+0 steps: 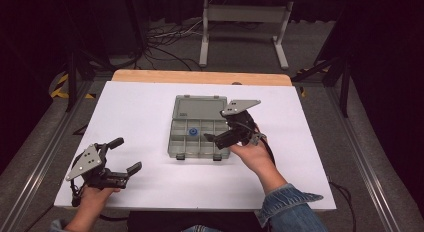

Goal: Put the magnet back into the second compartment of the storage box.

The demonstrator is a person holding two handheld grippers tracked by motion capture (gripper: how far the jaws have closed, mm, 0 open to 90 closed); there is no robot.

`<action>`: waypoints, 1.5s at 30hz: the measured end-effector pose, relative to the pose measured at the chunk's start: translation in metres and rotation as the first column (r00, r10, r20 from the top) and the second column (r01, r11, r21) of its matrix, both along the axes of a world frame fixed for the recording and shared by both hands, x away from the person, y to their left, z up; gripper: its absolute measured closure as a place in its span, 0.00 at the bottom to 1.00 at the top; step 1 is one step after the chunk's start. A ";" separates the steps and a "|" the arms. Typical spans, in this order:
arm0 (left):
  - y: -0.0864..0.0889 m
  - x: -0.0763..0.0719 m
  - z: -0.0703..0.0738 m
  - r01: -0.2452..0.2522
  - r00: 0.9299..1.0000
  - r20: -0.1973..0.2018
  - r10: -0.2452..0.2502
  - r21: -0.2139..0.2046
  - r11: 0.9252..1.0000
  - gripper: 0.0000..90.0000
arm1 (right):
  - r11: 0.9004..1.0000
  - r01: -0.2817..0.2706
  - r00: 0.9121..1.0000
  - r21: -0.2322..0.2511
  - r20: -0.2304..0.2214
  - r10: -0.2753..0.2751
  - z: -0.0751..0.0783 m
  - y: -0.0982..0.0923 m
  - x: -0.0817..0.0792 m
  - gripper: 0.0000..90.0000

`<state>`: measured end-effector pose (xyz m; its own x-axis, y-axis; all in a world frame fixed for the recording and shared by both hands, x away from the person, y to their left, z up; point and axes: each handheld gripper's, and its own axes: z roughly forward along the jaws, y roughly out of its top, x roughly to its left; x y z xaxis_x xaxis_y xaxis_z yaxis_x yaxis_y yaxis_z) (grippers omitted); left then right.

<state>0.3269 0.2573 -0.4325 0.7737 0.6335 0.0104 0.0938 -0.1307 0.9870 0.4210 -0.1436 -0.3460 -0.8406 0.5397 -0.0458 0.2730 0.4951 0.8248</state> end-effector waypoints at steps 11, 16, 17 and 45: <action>0.000 0.000 0.001 -0.001 1.000 0.002 0.001 0.004 1.000 0.01 | 0.997 0.036 0.999 0.068 0.035 -0.039 0.002 -0.035 -0.020 0.02; 0.000 0.000 0.000 -0.001 1.000 0.002 0.001 0.004 1.000 0.01 | 0.994 0.036 0.997 0.100 0.066 -0.043 0.001 -0.049 -0.032 0.01; 0.000 0.000 0.000 0.000 1.000 0.002 0.000 0.005 1.000 0.01 | 0.994 0.038 0.996 0.099 0.078 -0.046 0.001 -0.052 -0.035 0.01; 0.000 -0.001 0.001 -0.002 1.000 0.002 0.002 0.000 1.000 0.01 | 0.975 0.094 0.976 0.199 0.177 -0.130 -0.050 -0.116 -0.083 0.00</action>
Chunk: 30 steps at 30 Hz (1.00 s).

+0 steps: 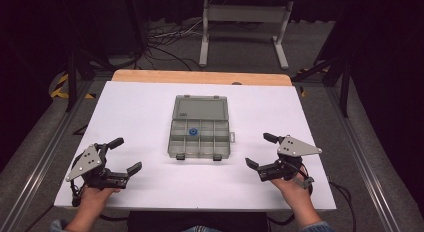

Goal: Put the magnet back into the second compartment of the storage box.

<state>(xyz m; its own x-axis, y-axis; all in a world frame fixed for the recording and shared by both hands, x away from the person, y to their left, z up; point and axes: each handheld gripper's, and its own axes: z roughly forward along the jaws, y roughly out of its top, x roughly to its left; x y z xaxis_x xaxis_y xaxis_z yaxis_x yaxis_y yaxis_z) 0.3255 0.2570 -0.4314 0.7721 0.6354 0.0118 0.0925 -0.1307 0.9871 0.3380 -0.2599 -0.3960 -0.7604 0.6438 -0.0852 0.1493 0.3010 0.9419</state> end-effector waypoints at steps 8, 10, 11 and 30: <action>0.000 0.000 0.000 -0.001 1.000 0.000 0.001 0.002 1.000 0.01 | 1.000 0.006 1.000 0.023 0.007 -0.006 -0.020 -0.011 -0.008 0.00; 0.000 0.000 0.000 0.000 1.000 0.000 0.000 0.003 1.000 0.01 | 1.000 0.007 1.000 0.027 0.007 -0.008 -0.022 -0.012 -0.008 0.00; 0.000 0.000 0.000 0.000 1.000 0.003 0.000 0.006 1.000 0.01 | 0.999 0.007 1.000 0.032 0.003 -0.007 -0.025 -0.013 -0.008 0.00; 0.000 0.004 -0.004 0.018 1.000 -0.015 -0.018 0.015 1.000 0.01 | 0.999 -0.013 1.000 0.041 0.003 0.013 -0.052 -0.022 -0.008 0.00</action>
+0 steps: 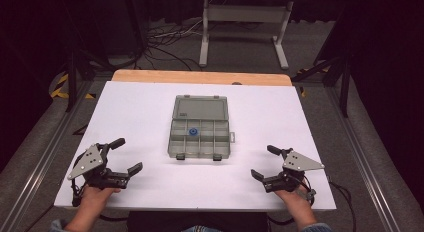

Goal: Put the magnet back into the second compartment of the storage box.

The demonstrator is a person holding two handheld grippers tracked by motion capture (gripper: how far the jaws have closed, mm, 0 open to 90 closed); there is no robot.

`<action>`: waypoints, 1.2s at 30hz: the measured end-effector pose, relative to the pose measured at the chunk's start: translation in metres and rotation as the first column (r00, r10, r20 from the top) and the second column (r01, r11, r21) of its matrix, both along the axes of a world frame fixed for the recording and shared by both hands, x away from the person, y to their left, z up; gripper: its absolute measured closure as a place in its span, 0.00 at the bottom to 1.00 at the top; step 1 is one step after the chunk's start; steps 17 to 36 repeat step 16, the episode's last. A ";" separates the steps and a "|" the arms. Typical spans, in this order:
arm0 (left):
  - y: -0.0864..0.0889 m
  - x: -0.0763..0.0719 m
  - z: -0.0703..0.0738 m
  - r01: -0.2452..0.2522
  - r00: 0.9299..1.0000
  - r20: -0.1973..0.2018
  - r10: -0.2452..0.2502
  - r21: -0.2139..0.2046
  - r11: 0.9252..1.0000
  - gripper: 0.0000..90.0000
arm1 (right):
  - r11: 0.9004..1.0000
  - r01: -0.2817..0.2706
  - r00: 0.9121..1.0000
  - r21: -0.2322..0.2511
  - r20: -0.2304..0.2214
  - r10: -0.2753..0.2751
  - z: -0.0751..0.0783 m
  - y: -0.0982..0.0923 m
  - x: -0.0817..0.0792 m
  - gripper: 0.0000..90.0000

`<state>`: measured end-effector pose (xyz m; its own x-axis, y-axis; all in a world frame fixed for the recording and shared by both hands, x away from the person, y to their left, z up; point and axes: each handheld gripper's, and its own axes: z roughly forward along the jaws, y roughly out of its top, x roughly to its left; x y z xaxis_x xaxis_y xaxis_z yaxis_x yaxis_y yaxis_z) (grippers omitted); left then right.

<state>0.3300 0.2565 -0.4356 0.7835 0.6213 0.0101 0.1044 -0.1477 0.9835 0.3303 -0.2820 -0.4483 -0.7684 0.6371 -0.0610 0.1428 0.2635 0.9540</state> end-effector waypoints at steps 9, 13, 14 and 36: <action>-0.003 0.005 -0.006 0.012 0.999 -0.043 -0.013 -0.022 1.000 0.01 | 1.000 0.018 1.000 0.016 0.002 -0.018 0.000 -0.002 0.000 0.00; -0.005 0.005 -0.007 0.013 0.999 -0.038 -0.014 -0.020 1.000 0.01 | 0.999 0.018 1.000 0.026 0.004 -0.019 0.001 -0.002 0.000 0.00; -0.005 0.005 -0.007 0.010 0.999 -0.044 -0.012 -0.029 1.000 0.01 | 0.999 0.019 1.000 0.027 0.005 -0.019 0.001 -0.002 0.000 0.00; -0.005 0.005 -0.007 0.011 0.999 -0.045 -0.012 -0.032 0.999 0.01 | 0.999 0.019 1.000 0.031 0.010 -0.019 0.002 -0.002 0.000 0.00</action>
